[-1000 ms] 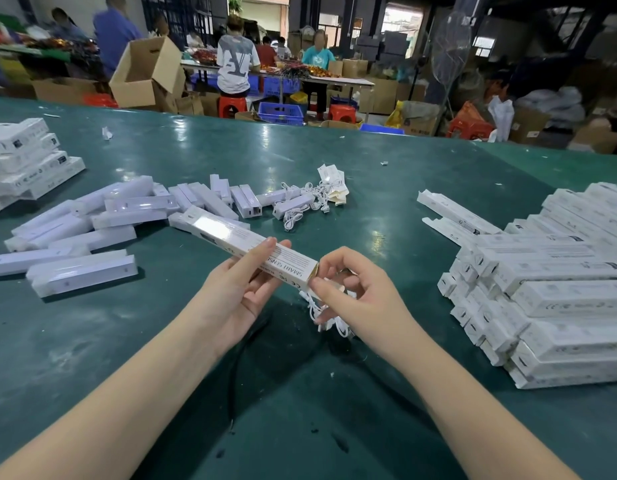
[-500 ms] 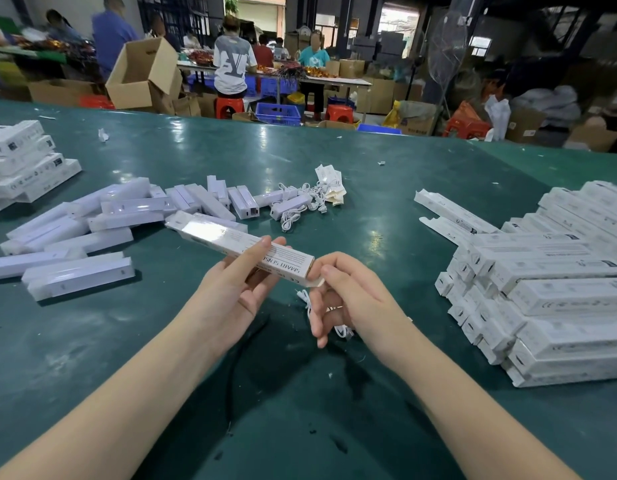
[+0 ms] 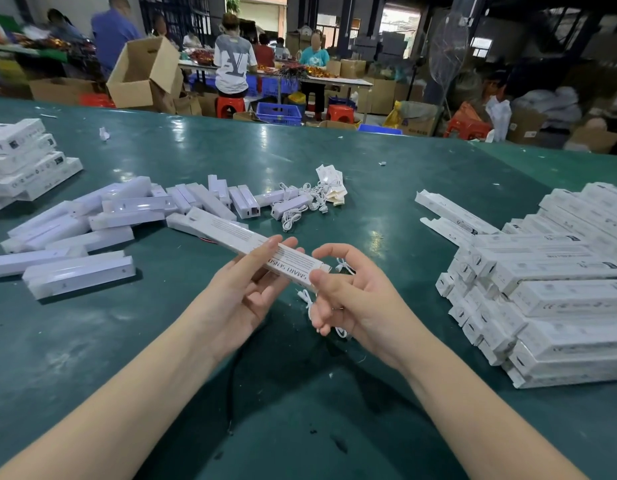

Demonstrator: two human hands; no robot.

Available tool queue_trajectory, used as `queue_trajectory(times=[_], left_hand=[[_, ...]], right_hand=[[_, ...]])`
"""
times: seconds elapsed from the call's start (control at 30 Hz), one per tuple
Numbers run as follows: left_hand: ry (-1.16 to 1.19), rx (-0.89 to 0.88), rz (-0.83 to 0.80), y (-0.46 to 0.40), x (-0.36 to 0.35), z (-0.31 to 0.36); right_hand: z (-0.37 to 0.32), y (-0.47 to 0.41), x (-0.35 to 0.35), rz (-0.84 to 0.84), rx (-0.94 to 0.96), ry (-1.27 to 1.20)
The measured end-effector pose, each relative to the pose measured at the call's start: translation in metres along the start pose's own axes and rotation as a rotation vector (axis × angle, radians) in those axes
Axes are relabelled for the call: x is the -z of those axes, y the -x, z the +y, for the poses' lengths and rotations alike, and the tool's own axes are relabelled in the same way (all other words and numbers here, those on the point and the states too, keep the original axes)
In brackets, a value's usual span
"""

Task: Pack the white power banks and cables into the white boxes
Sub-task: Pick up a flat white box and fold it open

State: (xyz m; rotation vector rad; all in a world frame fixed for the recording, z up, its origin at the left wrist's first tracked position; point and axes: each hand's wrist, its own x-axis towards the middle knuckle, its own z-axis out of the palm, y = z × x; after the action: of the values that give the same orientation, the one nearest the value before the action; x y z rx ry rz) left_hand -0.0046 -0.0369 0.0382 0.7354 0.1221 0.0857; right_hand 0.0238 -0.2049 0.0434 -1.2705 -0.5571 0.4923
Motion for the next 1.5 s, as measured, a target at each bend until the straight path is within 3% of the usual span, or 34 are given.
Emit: queue_trajectory(times=[0.27,0.4,0.5,0.6,0.77,0.83,0.9,0.97,1.1,1.2,1.27,1.33,1.4,1.5], left_hand=[[-0.019,0.121,-0.070,0.007,-0.001,0.002],[-0.033,0.257,-0.117,0.011,-0.003,0.000],[-0.074,0.281,-0.138,0.012,0.000,0.005],[-0.147,0.296,-0.172,0.010,0.006,0.008],[-0.230,0.314,-0.230,0.005,0.005,0.010],[-0.182,0.272,-0.192,0.002,0.006,0.012],[-0.200,0.168,-0.122,-0.001,0.007,0.016],[-0.438,0.008,0.020,-0.004,0.011,0.020],[-1.492,-0.396,0.361,-0.010,0.034,0.030],[-2.061,-0.461,0.496,-0.014,0.053,0.046],[-2.206,-0.380,0.644,-0.019,0.068,0.059],[-2.212,-0.131,0.815,-0.018,0.080,0.073],[-2.174,0.122,0.879,-0.016,0.087,0.081],[-2.218,0.141,0.891,-0.017,0.091,0.085]], right_hand=[[0.003,-0.002,0.011,-0.071,-0.238,0.037],[0.003,0.003,0.002,0.037,-0.084,0.498],[0.001,0.005,0.001,0.150,0.038,0.686],[0.000,0.004,0.005,0.155,0.161,0.928],[0.002,0.001,0.015,0.053,0.208,0.720],[0.000,-0.002,0.024,0.170,0.230,0.621],[-0.001,-0.004,0.034,0.331,0.232,0.696],[0.001,-0.005,0.042,0.408,0.208,0.945],[0.013,-0.005,0.043,0.283,0.101,1.262],[0.018,-0.005,0.039,0.193,0.042,1.309],[0.018,-0.005,0.039,0.177,0.015,1.298],[0.016,-0.005,0.040,0.176,0.000,1.289],[0.015,-0.005,0.040,0.179,-0.002,1.286],[0.015,-0.004,0.039,0.168,0.003,1.273]])
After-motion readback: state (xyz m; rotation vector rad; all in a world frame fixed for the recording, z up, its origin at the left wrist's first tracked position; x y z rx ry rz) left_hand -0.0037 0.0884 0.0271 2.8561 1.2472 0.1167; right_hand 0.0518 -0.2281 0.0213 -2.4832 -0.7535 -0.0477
